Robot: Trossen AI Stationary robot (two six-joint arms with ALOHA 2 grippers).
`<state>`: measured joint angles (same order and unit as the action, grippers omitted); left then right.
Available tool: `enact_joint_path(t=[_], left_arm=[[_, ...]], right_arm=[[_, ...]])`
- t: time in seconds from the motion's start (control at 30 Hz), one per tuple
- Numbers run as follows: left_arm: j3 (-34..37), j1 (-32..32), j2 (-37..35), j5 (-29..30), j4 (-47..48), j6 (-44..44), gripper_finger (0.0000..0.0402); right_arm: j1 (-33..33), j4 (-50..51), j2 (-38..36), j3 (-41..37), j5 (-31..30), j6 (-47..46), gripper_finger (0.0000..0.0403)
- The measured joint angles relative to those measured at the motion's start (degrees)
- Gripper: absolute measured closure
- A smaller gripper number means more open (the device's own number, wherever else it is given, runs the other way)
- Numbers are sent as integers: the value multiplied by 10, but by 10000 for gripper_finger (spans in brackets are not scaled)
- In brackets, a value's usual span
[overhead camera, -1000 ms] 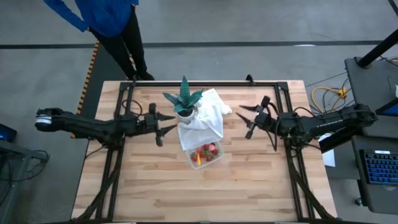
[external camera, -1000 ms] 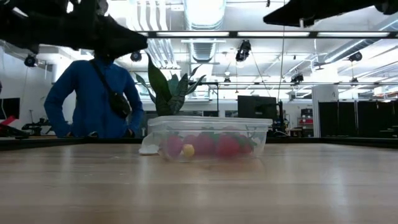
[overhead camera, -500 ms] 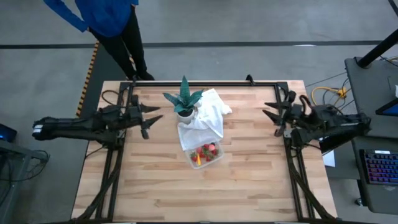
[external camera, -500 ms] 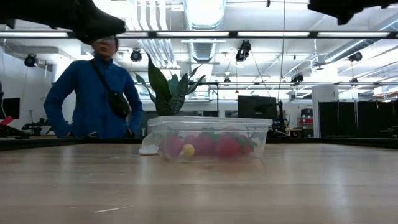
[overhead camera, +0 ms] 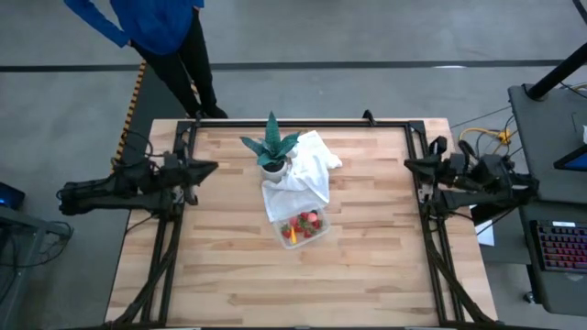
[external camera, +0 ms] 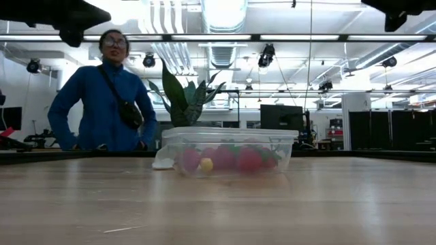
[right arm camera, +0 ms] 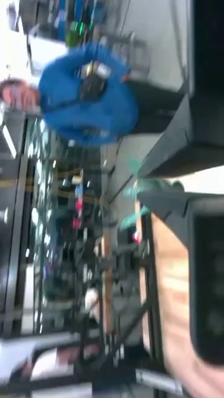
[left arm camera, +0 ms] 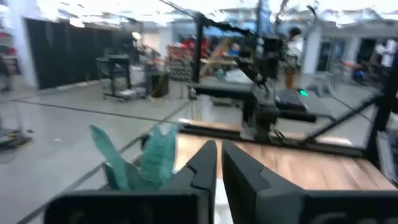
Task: Pick and placing Produce into tupperware
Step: Return to Home Position
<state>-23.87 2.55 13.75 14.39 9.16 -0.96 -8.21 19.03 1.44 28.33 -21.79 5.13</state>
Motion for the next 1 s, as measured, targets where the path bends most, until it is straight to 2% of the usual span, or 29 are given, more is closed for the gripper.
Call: enact_joint_path(t=[0.1, 0.3, 0.47, 0.53, 0.6, 0.8, 0.9, 1.0], left_arm=[[5, 0, -3, -14, 14, 0, 395], [8, 0, 5, -14, 41, 0, 401], [8, 0, -2, -13, 41, 11, 401], [8, 0, -9, -13, 46, 9, 401], [11, 0, -16, -13, 58, 0, 401], [21, 0, -34, -9, 63, -2, 401], [25, 0, -42, -9, 64, -3, 401], [31, 0, -49, -9, 63, -3, 402]], right_arm=[[0, -16, 20, -12, 14, 11, 391], [0, -71, 86, -39, 41, 12, 395], [0, -78, 99, -53, -9, -1, 395], [0, -77, 89, -62, 20, -16, 395], [0, -83, 75, -77, 84, -25, 395], [0, -211, 54, -153, 244, -21, 395], [0, -245, 53, -182, 243, -23, 395], [0, -244, 53, -199, 200, -24, 395]])
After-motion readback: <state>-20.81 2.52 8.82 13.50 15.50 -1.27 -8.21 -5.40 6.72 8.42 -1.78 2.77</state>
